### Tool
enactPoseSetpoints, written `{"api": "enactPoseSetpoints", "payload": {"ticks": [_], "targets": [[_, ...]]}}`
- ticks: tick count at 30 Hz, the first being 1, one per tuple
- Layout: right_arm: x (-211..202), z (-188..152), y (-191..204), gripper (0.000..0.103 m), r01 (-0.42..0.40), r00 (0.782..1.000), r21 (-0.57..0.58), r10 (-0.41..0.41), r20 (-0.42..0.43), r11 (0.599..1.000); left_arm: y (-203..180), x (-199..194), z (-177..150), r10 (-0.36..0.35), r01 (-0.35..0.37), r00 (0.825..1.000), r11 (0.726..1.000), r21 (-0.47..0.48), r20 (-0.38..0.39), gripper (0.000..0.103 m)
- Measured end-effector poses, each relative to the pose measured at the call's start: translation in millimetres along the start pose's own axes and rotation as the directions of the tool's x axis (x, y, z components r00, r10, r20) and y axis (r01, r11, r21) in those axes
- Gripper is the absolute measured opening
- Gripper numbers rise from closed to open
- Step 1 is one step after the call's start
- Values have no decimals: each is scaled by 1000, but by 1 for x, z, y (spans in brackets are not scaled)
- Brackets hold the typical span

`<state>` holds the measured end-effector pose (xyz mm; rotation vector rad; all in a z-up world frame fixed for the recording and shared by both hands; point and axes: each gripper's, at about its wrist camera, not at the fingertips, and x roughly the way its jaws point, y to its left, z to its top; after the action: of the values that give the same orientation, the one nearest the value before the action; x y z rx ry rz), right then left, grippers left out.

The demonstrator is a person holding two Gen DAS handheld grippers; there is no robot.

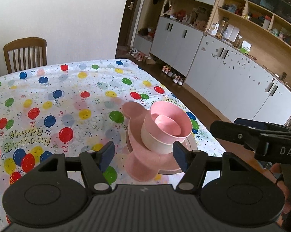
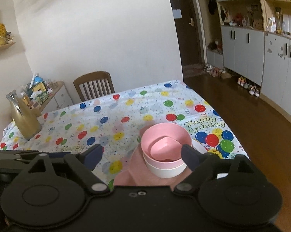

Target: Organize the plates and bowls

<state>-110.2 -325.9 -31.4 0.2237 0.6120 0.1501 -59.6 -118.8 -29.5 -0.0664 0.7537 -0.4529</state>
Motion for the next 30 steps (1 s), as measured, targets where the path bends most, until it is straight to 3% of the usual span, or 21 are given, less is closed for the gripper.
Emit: {"api": "enactPoseSetpoints", "payload": {"ticks": [1,3,14,18,30], "targets": [[-3,-2,1,93,2,1000,0,-2,4,1000,1,-3,-2,-3,3,1000,1000,-1,4,66],[-7,-5,3,95,8,1000,0,-8,17,1000,2,-8,-6,-6,6,1000,1000,-4,19,78],[-26,-24,16,103,40,996,-8,-39,74,999,0,-36,-21,-5,2,995,999,34,96,85],[-30,-30,20,103,41,996,-26,-39,84,999,1,-41,-26,23,-27,994,999,35,109,100],[-38,-42,28,103,55,992,-38,-50,116,998,6,-54,-33,51,-55,991,998,33,121,101]]}}
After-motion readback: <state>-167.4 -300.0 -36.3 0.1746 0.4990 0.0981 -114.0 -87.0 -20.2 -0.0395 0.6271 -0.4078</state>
